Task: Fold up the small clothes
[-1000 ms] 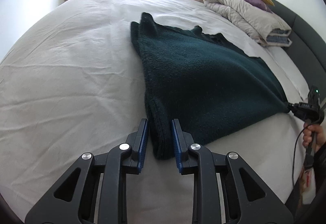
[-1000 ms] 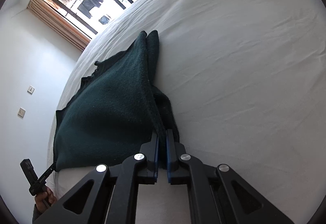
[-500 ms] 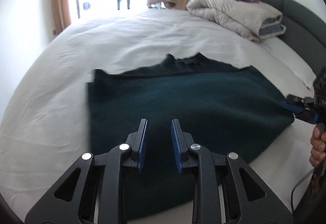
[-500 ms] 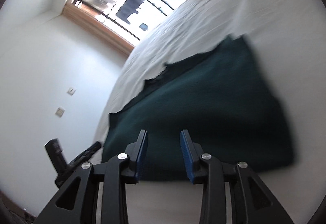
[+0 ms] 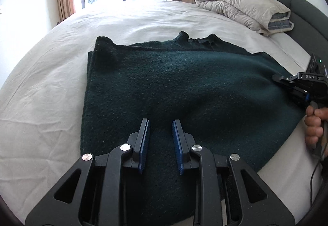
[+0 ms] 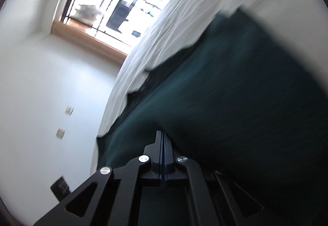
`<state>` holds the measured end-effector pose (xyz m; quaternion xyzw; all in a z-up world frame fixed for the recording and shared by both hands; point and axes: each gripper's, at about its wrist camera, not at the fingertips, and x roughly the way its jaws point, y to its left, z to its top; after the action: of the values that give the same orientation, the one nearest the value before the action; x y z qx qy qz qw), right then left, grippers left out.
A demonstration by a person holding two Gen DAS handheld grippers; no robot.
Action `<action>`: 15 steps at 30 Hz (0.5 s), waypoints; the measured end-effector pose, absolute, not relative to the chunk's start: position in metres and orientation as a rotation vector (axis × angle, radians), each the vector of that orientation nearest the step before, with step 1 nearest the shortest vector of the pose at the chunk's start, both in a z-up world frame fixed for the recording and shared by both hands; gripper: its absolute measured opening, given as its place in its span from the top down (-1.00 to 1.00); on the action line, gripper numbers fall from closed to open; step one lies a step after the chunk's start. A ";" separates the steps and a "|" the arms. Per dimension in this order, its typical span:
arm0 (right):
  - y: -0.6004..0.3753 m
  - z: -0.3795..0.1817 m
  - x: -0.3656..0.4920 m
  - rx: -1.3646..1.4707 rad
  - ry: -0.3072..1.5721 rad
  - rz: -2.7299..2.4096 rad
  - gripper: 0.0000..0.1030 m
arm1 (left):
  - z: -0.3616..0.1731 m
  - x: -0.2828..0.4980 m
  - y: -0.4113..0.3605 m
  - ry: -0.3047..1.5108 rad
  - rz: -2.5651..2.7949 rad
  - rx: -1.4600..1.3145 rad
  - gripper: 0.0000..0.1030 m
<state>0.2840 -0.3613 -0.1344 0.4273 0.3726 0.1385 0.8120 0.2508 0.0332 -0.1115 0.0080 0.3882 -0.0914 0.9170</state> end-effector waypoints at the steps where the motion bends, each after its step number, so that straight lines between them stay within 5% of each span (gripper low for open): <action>1: -0.372 -0.136 0.283 0.920 0.785 0.251 1.00 | -0.111 0.251 0.034 0.796 -0.187 0.014 0.56; 5: -0.412 -0.128 0.263 0.986 0.700 0.111 1.00 | -0.115 0.250 0.043 0.784 -0.215 -0.041 0.56; 10: -0.358 -0.094 0.256 0.969 0.651 0.231 0.62 | -0.117 0.251 0.044 0.785 -0.224 -0.055 0.56; 12: -0.303 -0.082 0.260 0.922 0.690 0.395 0.32 | -0.118 0.249 0.042 0.782 -0.216 -0.041 0.56; 15: -0.226 -0.086 0.268 0.866 0.769 0.551 0.30 | -0.119 0.249 0.041 0.781 -0.217 -0.044 0.56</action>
<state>0.2677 -0.2260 -0.0862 0.4040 0.3585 0.2568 0.8014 0.2492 0.0407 -0.1187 -0.0214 0.3800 -0.1055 0.9187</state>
